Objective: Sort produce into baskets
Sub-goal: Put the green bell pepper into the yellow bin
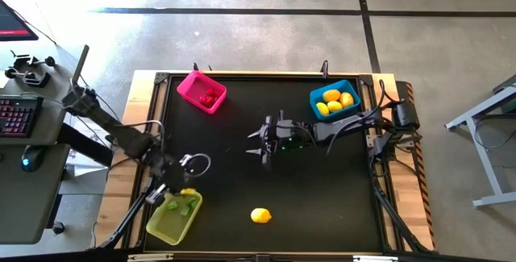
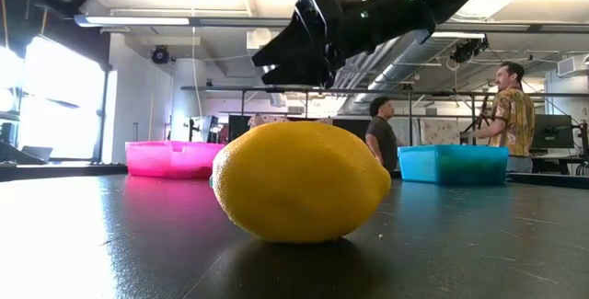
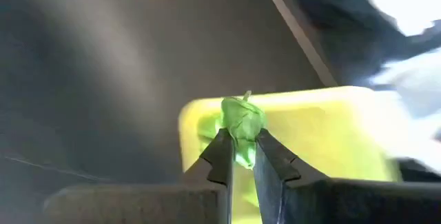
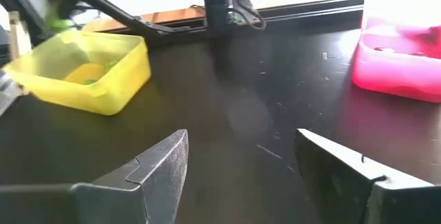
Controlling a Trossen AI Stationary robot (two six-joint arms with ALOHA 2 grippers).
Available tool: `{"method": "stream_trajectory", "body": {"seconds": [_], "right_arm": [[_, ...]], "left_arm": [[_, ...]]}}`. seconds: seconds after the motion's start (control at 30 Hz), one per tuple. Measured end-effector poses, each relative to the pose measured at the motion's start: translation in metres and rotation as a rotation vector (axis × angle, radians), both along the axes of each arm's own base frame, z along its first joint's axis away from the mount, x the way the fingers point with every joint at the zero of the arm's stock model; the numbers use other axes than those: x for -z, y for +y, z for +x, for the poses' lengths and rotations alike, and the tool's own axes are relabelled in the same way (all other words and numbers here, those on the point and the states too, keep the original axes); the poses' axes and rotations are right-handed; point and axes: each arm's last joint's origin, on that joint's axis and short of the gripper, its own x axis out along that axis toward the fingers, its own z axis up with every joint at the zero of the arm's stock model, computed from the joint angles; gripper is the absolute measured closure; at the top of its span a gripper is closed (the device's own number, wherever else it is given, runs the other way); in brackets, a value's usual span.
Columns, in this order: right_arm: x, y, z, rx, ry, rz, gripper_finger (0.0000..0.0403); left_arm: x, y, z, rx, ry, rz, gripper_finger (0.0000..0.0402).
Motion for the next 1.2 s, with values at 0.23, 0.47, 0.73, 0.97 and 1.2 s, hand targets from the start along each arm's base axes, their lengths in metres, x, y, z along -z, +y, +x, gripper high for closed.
{"method": "stream_trajectory", "body": {"seconds": [0.23,0.47,0.73,0.97,1.2], "right_arm": [[0.0,-0.002,0.0,0.033,0.001,-0.013,0.0149],[0.001,-0.002,0.0,0.028,0.009,-0.031,0.0149],[0.002,-0.002,-0.001,0.031,0.019,-0.033,0.0149],[0.002,-0.003,-0.001,0.069,0.029,-0.073,0.0149],[0.003,-0.003,-0.002,0.06,0.039,-0.097,0.0149]], "left_arm": [[0.03,-0.016,-0.023,-0.108,0.24,-0.086,0.0385],[0.059,-0.02,-0.027,-0.111,0.265,-0.156,0.0385],[0.084,-0.011,-0.037,-0.128,0.338,-0.08,0.0385],[0.086,-0.008,-0.041,-0.176,0.405,-0.063,0.0339],[0.06,-0.01,-0.032,-0.194,0.372,-0.073,0.0261]]}}
